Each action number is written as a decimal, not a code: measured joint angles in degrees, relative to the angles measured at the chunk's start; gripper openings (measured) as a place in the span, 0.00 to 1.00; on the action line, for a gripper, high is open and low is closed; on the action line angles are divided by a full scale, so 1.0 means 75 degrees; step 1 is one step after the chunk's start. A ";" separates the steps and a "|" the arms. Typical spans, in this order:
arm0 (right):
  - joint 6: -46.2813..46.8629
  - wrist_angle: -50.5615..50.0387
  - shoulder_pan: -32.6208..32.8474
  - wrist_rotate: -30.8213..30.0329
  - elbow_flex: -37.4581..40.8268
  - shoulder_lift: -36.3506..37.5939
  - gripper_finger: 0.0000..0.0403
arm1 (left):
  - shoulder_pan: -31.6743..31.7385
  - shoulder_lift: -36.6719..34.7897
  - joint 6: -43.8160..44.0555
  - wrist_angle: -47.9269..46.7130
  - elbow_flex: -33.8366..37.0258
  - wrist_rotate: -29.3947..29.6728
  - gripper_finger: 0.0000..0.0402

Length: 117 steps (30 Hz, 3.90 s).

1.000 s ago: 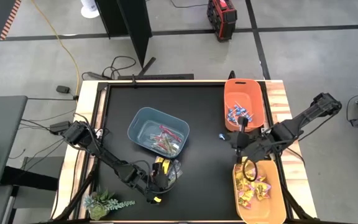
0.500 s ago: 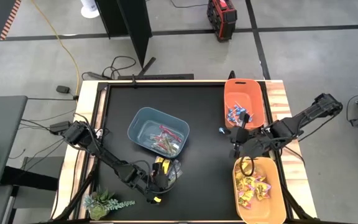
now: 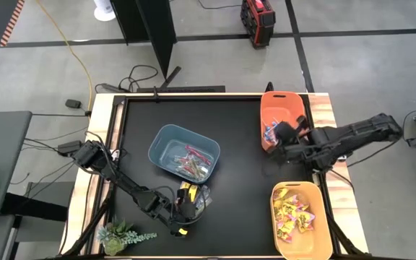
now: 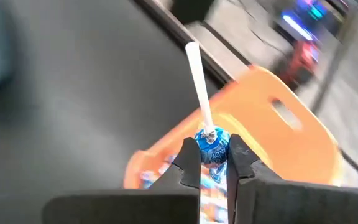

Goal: Sort candy
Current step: Put the blue candy into the orange bin, then put the transparent candy into the blue bin

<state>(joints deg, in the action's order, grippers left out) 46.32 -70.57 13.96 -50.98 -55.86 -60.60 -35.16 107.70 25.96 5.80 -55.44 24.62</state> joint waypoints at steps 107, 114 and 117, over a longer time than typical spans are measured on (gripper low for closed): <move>-0.4170 0.8847 0.2372 0.3550 -0.1086 -0.5329 0.72 | 0.0311 -0.3465 0.0754 -0.5024 -0.0871 0.2198 0.61; -0.4175 0.8787 0.2389 0.4131 -0.2388 -0.7024 0.72 | -0.0527 -0.3462 0.1876 -0.5165 -0.0458 0.1957 0.59; -0.3994 0.8297 0.2390 0.4215 -0.2968 -0.7603 0.72 | -0.0723 -0.3462 0.2411 -0.5149 -0.0243 0.2030 0.58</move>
<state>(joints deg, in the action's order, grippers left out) 16.37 -8.35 31.88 -19.37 -78.11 -117.62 -40.58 81.73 44.04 -32.82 -57.27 39.85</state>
